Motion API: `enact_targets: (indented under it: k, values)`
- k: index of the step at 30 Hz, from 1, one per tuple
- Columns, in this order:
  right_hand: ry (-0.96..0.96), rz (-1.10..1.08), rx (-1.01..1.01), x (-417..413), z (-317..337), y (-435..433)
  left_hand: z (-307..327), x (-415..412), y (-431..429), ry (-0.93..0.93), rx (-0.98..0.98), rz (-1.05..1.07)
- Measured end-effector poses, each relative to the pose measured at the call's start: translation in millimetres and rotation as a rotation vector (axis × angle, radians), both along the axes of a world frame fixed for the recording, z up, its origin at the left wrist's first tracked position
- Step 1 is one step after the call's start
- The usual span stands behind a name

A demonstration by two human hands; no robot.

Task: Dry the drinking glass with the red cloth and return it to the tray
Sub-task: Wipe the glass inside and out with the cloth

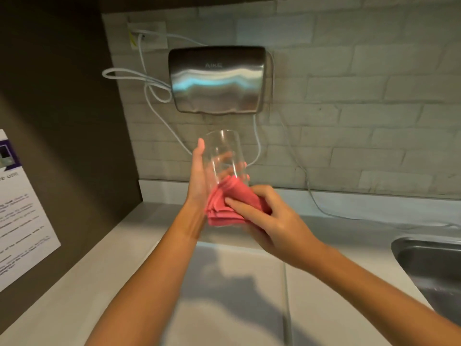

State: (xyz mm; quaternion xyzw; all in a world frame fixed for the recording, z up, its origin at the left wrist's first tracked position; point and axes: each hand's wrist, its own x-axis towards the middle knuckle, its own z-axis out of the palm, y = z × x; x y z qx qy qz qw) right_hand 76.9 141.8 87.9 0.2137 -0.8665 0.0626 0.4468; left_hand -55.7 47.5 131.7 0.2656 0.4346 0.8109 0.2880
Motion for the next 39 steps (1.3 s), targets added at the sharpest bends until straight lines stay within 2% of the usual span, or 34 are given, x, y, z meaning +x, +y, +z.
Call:
enact_targets:
  k: [2,4,7,9,13,15,17,21,26,33,39]
  values:
    - [-0.031,0.005,-0.061,-1,4,7,-4,-1,0,0.024,-0.036,0.003]
    - [0.06,-0.043,-0.243,-16,31,9,-4,7,3,0.072,-0.049,-0.005]
    - [0.148,-0.134,-0.486,-35,66,8,-2,15,11,0.015,-0.024,-0.042]
    - [0.133,-0.12,-0.447,-31,57,3,-5,10,12,0.001,0.006,-0.029]
    - [-0.027,0.009,-0.146,0,8,2,-8,3,4,-0.029,0.004,-0.048]
    - [-0.029,0.002,-0.165,2,9,8,-8,4,4,-0.005,-0.03,-0.021]
    - [0.032,-0.03,-0.348,-6,24,7,-6,10,6,0.071,-0.028,-0.008]
    - [0.074,-0.036,-0.766,-16,42,-5,0,16,8,0.041,0.016,-0.084]
    - [0.036,0.035,-1.016,-9,30,-14,-2,22,9,0.101,-0.022,-0.019]
    - [0.044,-0.008,-1.037,0,24,-7,-3,35,20,0.131,-0.209,0.243]
    - [0.054,-0.049,-0.982,0,30,0,1,39,22,0.132,-0.286,0.117]
